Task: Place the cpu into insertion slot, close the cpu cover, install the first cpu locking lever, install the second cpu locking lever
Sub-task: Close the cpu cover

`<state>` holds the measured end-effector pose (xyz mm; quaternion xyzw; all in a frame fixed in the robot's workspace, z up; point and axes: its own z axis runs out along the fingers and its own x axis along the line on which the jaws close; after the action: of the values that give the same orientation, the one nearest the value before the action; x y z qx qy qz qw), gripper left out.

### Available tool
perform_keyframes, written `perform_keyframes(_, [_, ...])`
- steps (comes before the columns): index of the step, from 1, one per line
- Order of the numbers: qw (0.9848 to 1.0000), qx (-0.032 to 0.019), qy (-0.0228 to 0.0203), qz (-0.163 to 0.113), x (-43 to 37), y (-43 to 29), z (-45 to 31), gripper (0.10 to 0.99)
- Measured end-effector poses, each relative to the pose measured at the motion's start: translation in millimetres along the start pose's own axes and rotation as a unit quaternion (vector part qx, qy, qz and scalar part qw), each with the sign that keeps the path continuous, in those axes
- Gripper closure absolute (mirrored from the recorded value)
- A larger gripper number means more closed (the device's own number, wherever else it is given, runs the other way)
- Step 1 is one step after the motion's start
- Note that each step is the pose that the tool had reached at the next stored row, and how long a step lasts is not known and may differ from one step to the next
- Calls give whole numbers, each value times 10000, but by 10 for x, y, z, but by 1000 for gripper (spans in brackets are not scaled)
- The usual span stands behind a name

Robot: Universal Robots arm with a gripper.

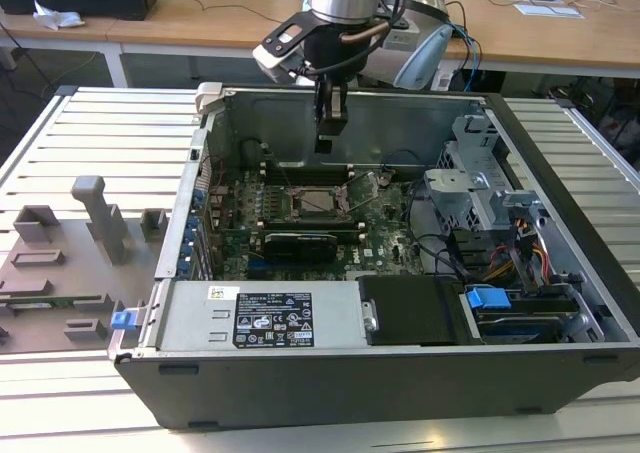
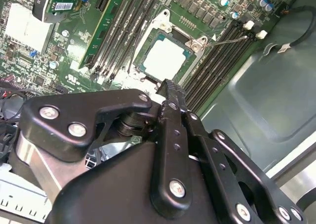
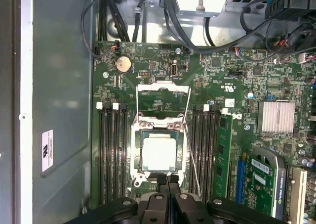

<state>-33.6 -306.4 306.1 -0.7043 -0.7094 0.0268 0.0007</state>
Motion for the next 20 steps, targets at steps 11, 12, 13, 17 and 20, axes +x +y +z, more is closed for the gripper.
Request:
perform_keyframes(11, [10000,17,0,-1,-3,382,-15,980])
perform_keyframes(12, [10000,17,-1,-1,-3,412,-16,980])
perform_keyframes(13, [10000,18,-2,0,-3,455,-17,980])
perform_keyframes(17, [10000,20,-2,-1,-5,593,-23,980])
perform_keyframes(20, [10000,20,-2,-1,-5,659,-26,980])
